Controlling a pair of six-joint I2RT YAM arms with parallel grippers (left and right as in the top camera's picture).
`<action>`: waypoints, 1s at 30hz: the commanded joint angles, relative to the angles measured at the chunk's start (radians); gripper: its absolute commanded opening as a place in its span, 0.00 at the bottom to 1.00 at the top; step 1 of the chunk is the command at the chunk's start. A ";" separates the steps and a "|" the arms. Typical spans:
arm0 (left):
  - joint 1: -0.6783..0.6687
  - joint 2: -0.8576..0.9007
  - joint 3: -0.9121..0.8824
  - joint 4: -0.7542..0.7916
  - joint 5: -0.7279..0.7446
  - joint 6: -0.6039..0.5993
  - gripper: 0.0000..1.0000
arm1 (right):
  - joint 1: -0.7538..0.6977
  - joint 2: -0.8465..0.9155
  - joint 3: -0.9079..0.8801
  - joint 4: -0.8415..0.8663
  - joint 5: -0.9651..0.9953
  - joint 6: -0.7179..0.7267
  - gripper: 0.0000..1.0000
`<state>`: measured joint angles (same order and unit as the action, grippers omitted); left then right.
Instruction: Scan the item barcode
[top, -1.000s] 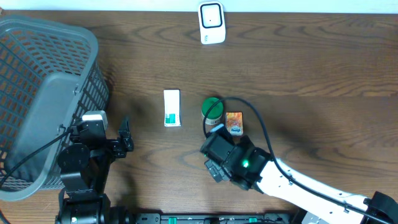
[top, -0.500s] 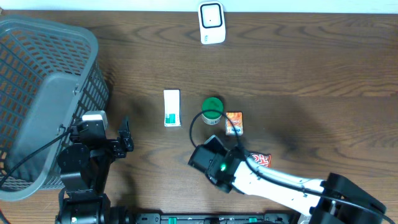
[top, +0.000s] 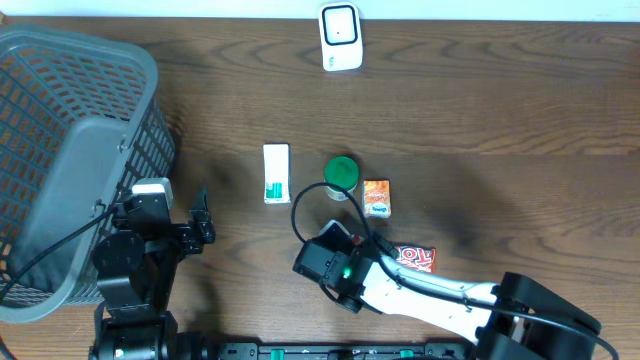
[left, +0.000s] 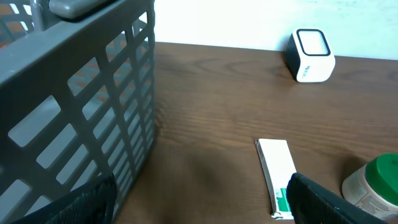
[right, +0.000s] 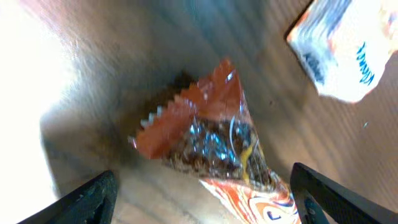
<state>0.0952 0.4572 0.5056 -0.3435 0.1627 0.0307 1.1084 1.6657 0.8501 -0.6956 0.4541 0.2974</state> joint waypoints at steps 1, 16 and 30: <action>-0.002 -0.002 -0.001 -0.001 0.009 0.014 0.88 | 0.004 0.041 -0.006 0.029 0.024 -0.045 0.85; -0.002 -0.002 -0.001 -0.001 0.009 0.014 0.88 | -0.089 0.055 -0.007 0.022 0.011 -0.074 0.73; -0.002 -0.002 -0.001 -0.001 0.009 0.014 0.88 | -0.089 0.055 -0.002 0.060 -0.047 -0.089 0.13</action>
<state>0.0952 0.4572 0.5056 -0.3435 0.1627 0.0307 1.0286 1.7081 0.8539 -0.6380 0.4393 0.2085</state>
